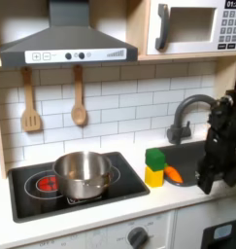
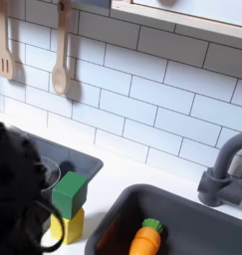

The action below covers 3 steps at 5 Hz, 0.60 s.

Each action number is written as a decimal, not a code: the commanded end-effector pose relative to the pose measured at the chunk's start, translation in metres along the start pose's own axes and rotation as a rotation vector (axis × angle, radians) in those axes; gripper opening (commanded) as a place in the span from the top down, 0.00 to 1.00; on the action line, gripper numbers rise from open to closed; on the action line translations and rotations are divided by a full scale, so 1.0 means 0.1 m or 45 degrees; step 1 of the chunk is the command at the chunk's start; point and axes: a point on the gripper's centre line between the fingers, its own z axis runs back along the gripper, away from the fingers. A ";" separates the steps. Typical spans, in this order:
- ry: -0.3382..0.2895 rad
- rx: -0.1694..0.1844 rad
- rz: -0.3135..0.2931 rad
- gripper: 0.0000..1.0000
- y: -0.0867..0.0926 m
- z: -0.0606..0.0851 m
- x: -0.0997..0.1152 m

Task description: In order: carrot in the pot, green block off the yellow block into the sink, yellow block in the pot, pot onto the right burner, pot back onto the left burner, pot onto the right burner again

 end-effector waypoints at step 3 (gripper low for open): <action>-0.088 -0.044 -0.023 0.00 -0.31 -0.12 0.73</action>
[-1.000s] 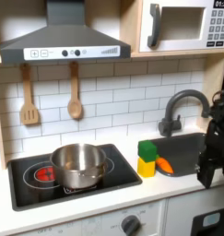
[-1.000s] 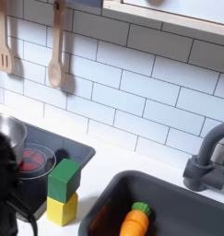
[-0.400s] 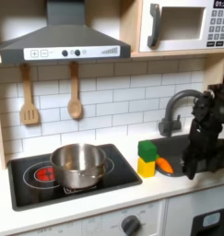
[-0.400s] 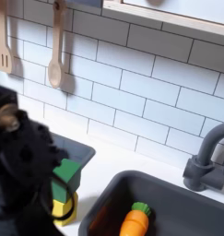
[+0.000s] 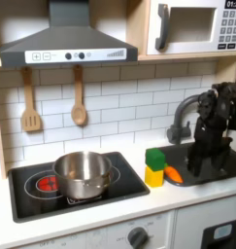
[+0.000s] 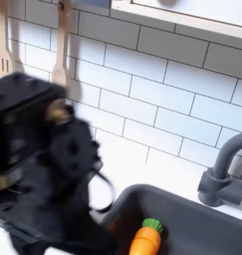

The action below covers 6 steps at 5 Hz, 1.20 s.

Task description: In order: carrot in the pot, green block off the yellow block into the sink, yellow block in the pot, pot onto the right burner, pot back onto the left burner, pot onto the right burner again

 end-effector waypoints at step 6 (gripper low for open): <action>-0.023 0.002 -0.024 0.00 -0.12 -0.01 0.28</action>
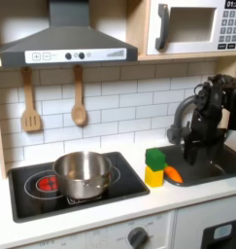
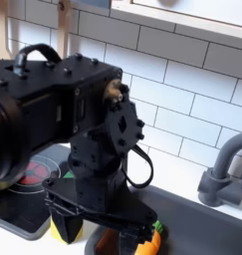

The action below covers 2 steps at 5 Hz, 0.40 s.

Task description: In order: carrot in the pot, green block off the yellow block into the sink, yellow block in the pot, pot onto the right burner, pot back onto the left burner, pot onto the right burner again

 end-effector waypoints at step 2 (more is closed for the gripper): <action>-0.064 -0.017 -0.007 0.00 -0.10 -0.32 0.32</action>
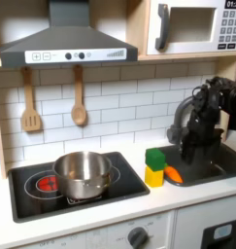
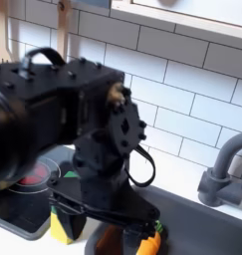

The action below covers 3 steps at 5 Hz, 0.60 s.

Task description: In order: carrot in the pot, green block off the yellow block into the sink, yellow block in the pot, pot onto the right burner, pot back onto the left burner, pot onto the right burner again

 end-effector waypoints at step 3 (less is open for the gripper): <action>-0.053 -0.017 0.014 0.00 -0.09 -0.50 0.57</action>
